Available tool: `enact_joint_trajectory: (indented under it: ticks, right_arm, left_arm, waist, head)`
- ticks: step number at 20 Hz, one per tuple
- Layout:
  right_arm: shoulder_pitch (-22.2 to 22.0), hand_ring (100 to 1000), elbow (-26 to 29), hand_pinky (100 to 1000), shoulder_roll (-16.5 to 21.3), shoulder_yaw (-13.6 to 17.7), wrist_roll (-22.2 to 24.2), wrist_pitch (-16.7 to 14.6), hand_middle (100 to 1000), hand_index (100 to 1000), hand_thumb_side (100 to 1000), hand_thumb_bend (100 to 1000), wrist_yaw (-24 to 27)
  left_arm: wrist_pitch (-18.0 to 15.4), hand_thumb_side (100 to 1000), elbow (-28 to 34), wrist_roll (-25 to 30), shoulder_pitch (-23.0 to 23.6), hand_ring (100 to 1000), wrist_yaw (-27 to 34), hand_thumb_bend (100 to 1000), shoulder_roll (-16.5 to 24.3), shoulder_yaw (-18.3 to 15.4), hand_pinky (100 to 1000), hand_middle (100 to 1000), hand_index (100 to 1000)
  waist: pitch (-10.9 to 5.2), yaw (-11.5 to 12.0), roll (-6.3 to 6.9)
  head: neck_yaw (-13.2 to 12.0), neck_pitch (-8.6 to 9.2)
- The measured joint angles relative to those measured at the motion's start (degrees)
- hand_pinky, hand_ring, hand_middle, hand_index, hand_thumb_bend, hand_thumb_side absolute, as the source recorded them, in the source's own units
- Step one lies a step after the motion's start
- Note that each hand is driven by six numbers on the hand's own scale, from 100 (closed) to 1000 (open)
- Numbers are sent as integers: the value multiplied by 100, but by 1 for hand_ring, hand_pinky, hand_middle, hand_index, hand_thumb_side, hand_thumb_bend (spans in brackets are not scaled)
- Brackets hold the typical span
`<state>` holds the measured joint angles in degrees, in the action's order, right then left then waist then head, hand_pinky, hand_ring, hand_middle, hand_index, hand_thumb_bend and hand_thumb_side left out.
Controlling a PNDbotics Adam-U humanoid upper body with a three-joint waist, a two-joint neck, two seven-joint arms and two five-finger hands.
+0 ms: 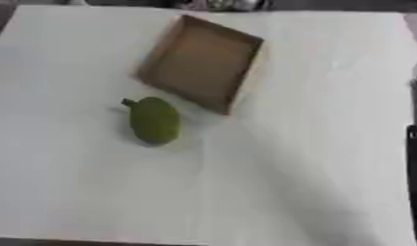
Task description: Pick up objects on the table and place them in the box.
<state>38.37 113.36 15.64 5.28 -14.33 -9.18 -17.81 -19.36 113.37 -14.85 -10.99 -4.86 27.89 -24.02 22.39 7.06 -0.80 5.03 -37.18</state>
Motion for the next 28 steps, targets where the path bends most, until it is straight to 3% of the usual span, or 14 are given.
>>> enact_joint_trajectory:
  ticks: [4,12,17,22,28]
  right_arm:
    - [-6,559,0,853,12,-3,14,13,713,742,566,100,1]
    - [-11,557,0,854,19,-36,38,30,712,742,564,100,82]
    - [-29,557,0,855,21,-40,58,49,711,742,563,100,127]
    - [-33,555,0,857,23,-43,86,74,711,742,561,100,140]
    - [-33,554,0,858,23,-82,134,81,710,742,560,100,197]
  left_arm:
    - [-283,537,-262,358,56,790,-459,100,595,353,758,751,904]
    - [-1222,483,-1048,761,-84,829,-1211,100,1839,1218,821,784,898]
    - [-1607,529,-1259,1191,-395,855,-1721,100,2270,1655,859,800,899]
    - [-1664,576,-1439,1968,-703,890,-1981,100,2556,2101,890,835,920]
    - [-1512,587,-1516,2930,-1177,892,-1743,100,2692,2610,891,838,925]
  waist:
    - [0,-20,32]
    - [22,-82,63]
    - [27,-109,65]
    - [32,-143,59]
    - [54,-143,32]
  head:
    - [7,-8]
    - [2,-59]
    - [-23,-63]
    - [-43,-103]
    - [-37,-105]
